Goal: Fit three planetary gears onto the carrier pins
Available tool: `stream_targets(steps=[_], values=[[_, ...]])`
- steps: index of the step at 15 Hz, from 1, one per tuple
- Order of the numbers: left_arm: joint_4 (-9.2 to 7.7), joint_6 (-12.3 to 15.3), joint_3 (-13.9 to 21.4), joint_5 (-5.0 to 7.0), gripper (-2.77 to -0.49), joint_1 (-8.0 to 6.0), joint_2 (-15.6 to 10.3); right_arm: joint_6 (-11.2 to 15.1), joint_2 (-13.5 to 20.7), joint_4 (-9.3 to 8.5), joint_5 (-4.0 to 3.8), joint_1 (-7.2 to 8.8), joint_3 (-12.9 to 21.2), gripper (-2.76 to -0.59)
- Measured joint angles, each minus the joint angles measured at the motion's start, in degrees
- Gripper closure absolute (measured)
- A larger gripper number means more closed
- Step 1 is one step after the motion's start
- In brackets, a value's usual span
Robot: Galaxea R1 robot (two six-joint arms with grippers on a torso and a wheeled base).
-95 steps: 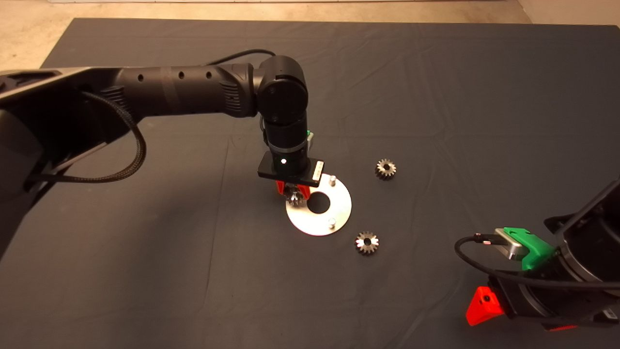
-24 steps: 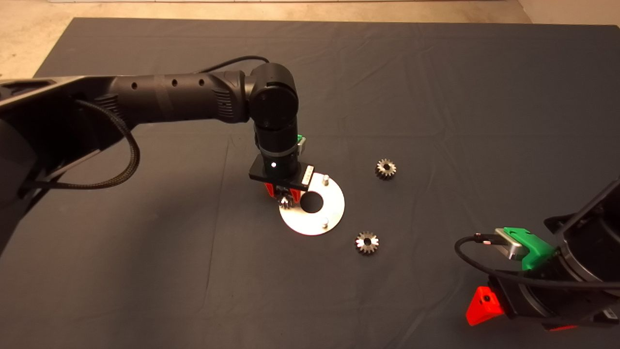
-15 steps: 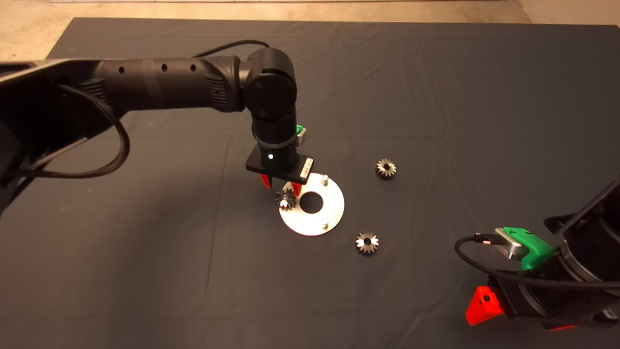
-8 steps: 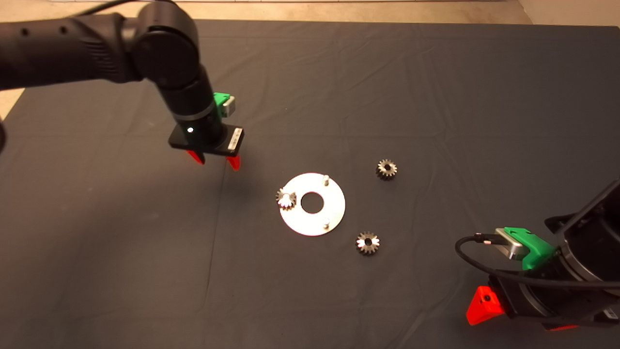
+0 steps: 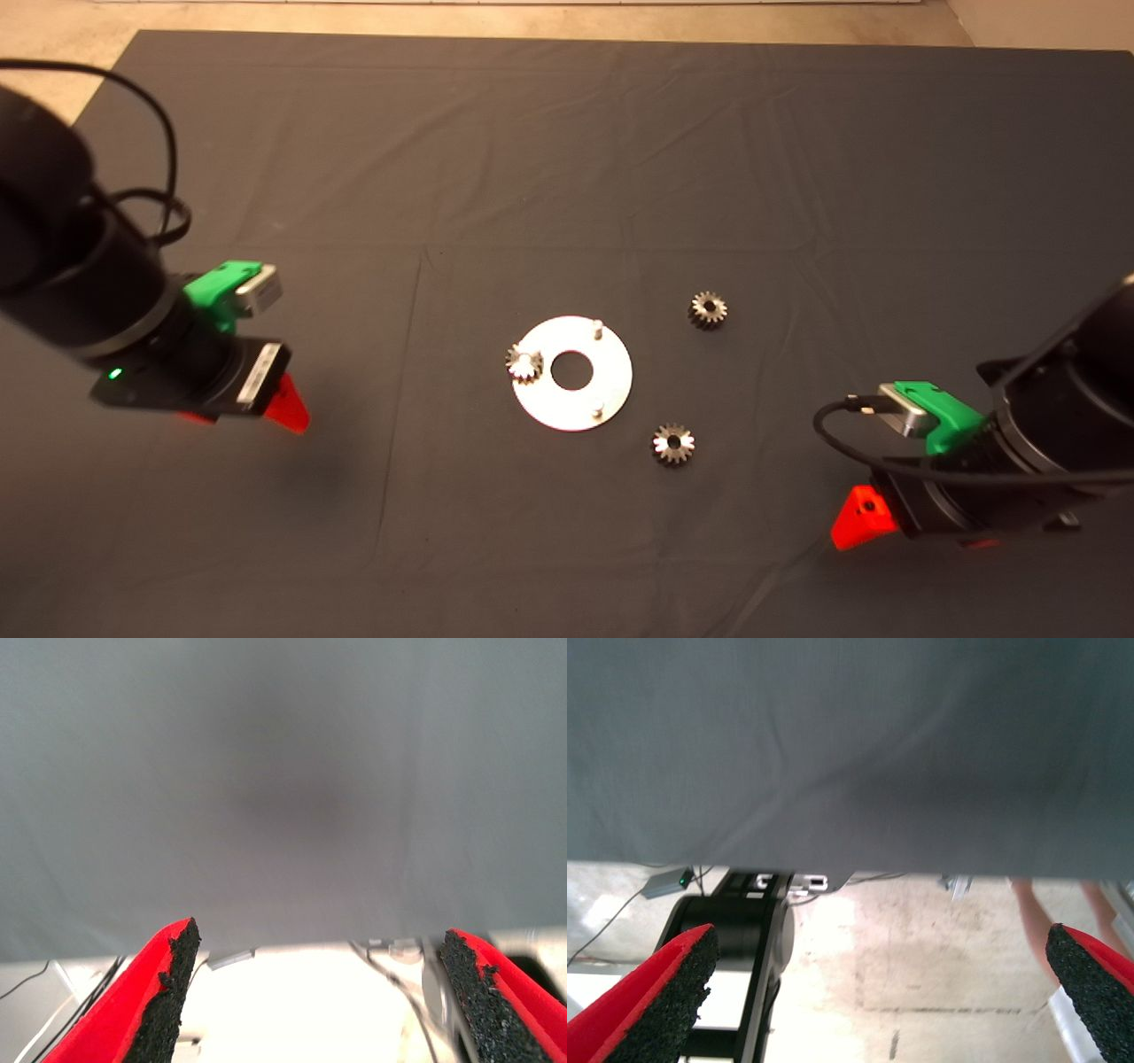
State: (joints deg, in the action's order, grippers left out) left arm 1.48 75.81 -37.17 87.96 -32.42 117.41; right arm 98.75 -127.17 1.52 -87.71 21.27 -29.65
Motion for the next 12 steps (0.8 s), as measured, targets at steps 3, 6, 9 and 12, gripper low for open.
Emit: stream_targets(steps=[3, 6, 9, 12], values=[[-2.75, 3.10, 6.46, -0.95, -2.06, -0.37, -2.79, -9.04, -0.20, 0.93, -0.13, 0.20, -8.63, -2.75], [-3.67, 5.81, 10.96, -0.72, -2.21, -0.63, -6.77, -19.54, -2.60, 2.06, 0.06, 0.80, -19.81, -2.75], [-3.68, 7.28, 13.41, -0.55, -2.31, -0.65, -9.92, -24.74, -6.18, 3.38, -0.52, 1.63, -27.95, -2.75], [-3.68, 8.53, 15.20, -0.59, -2.37, -0.65, -10.22, -27.94, -12.88, 3.73, 0.14, 4.32, -32.30, -2.75]])
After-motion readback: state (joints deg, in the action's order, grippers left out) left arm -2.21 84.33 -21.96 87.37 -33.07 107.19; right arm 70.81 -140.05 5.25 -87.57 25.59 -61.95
